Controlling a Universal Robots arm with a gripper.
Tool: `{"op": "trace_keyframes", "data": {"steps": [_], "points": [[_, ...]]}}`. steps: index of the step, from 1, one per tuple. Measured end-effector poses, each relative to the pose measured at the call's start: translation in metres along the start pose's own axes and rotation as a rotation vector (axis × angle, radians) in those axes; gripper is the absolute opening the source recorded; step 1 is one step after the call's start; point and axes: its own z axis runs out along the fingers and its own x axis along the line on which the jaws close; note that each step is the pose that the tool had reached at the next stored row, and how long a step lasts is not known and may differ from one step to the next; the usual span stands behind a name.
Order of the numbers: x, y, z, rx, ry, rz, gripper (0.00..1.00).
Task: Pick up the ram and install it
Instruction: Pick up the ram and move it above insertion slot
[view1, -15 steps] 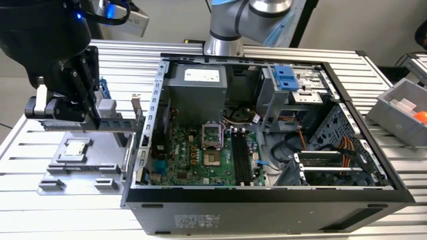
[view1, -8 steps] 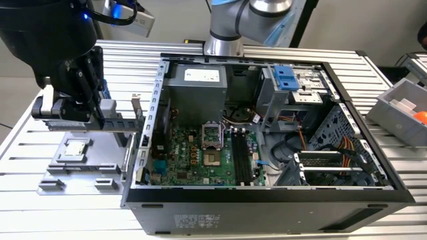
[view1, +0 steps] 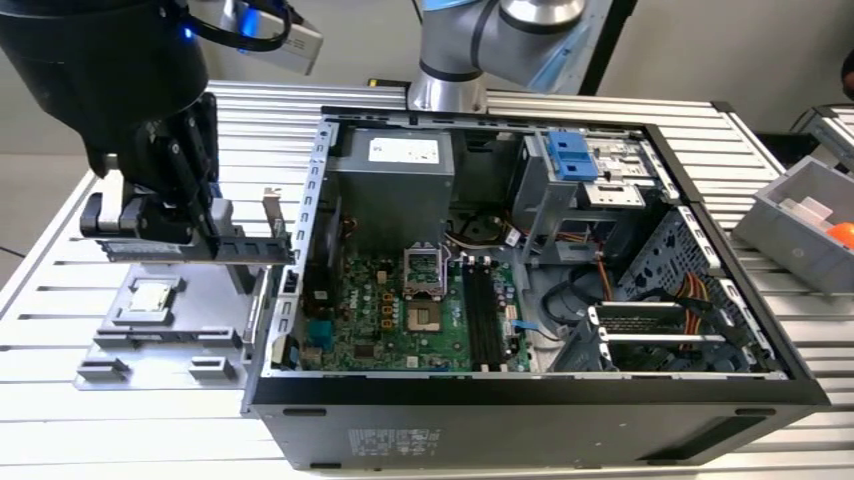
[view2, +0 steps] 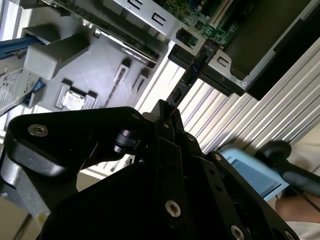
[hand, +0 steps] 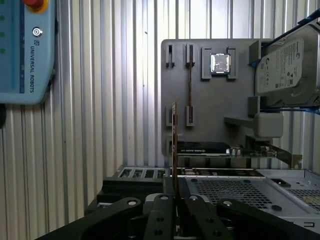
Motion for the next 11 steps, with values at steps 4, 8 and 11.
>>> {"op": "trace_keyframes", "data": {"steps": [4,8,11], "points": [[-0.0001,-0.0036,0.0000,0.0000,0.0000,0.000,0.00],[-0.0002,-0.0072,0.0000,0.0000,-0.0001,0.000,0.00],[-0.0002,-0.0096,-0.0001,0.0000,0.0000,0.000,0.00]]}}
